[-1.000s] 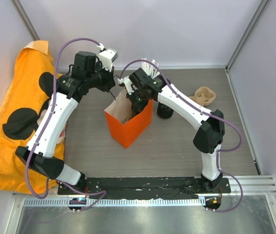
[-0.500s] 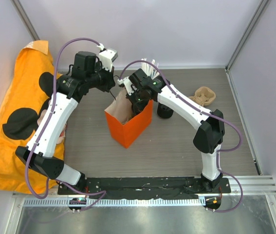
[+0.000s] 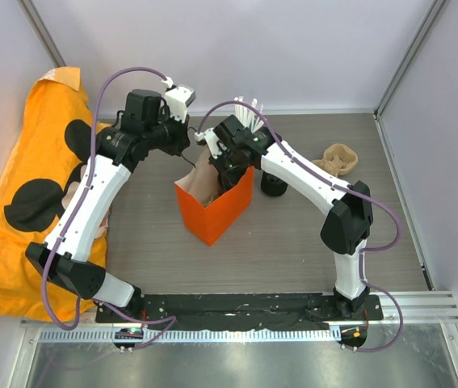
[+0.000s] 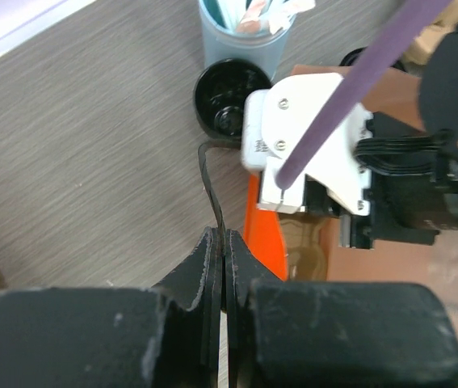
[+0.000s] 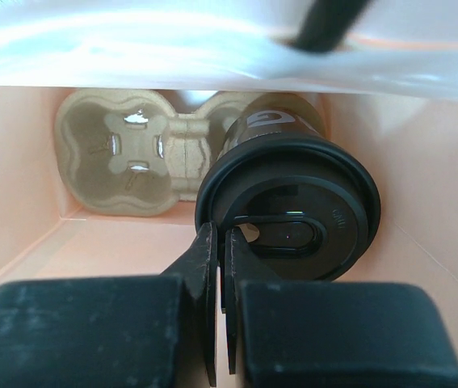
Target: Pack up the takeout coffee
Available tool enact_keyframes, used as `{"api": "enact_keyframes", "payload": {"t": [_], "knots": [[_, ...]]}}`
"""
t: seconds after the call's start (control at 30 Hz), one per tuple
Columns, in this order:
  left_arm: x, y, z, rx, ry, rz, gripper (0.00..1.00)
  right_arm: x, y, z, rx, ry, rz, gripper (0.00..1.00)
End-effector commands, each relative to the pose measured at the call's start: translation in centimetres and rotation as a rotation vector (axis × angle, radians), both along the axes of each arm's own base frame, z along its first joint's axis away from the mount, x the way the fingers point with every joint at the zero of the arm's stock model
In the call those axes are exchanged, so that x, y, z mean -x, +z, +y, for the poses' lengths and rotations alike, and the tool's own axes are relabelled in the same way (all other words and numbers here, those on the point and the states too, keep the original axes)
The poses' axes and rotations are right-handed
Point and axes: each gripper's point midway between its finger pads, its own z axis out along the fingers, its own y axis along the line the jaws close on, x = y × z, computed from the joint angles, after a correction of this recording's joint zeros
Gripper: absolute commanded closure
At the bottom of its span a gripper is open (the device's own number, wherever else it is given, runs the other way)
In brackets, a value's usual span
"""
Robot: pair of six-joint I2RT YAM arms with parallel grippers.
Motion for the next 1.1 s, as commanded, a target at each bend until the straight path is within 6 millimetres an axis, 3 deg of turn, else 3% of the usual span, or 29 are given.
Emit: {"api": "enact_keyframes", "payload": {"t": [0.0, 0.43, 1.07], "knots": [[-0.3, 0.0, 0.8, -0.019, 0.042, -0.029, 1.0, -0.2, 0.0, 0.1, 0.003, 0.007, -0.024, 0.99], [-2.2, 0.2, 2.0, -0.064, 0.126, -0.075, 1.0, -0.1, 0.4, -0.1, 0.0, 0.007, -0.036, 0.99], [-4.1, -1.4, 5.0, -0.19, 0.277, -0.092, 1.0, -0.1, 1.2, -0.4, -0.006, 0.004, -0.056, 0.99]]}}
